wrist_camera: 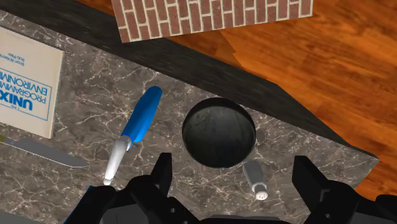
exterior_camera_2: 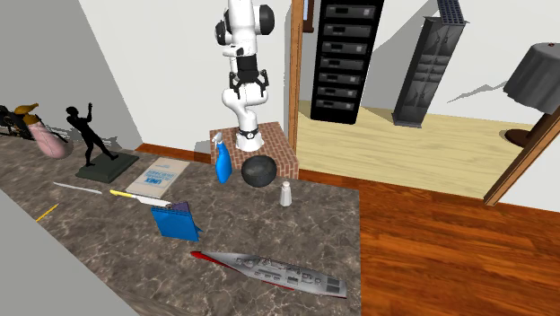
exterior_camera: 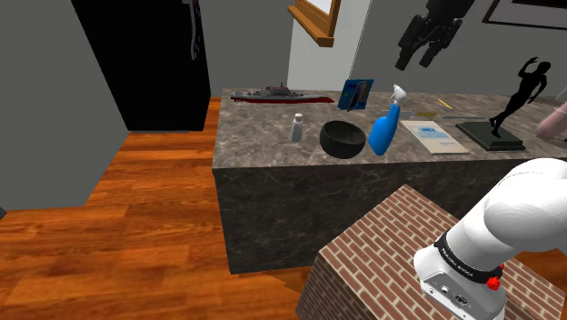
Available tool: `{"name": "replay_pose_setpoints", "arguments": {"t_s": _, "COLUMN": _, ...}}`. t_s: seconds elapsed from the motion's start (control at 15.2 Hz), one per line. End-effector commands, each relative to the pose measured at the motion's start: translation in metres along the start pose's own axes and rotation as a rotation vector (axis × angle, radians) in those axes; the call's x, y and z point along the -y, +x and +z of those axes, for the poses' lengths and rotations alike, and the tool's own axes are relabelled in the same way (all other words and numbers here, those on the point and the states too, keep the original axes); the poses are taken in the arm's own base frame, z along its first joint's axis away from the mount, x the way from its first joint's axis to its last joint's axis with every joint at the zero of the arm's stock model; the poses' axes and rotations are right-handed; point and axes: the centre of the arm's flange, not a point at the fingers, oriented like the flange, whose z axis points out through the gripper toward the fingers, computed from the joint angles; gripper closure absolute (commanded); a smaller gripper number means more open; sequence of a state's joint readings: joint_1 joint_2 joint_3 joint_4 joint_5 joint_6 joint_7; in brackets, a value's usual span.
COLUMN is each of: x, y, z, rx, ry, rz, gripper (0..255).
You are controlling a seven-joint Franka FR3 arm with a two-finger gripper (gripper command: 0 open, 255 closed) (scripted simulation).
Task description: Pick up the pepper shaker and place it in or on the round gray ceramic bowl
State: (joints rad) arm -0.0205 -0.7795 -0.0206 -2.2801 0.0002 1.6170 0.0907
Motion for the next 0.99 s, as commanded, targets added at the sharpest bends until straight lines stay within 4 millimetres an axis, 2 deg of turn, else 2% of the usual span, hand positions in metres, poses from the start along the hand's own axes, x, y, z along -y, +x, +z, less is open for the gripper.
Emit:
{"name": "replay_pose_setpoints", "arguments": {"t_s": 0.0, "x": 0.0, "y": 0.0, "z": 0.0, "rx": 0.0, "ry": 0.0, "rz": 0.0, "gripper": 0}}
{"name": "replay_pose_setpoints", "arguments": {"t_s": 0.92, "x": 0.059, "y": 0.128, "z": 0.13, "rx": 0.043, "ry": -0.053, "rz": -0.115, "gripper": 0}}
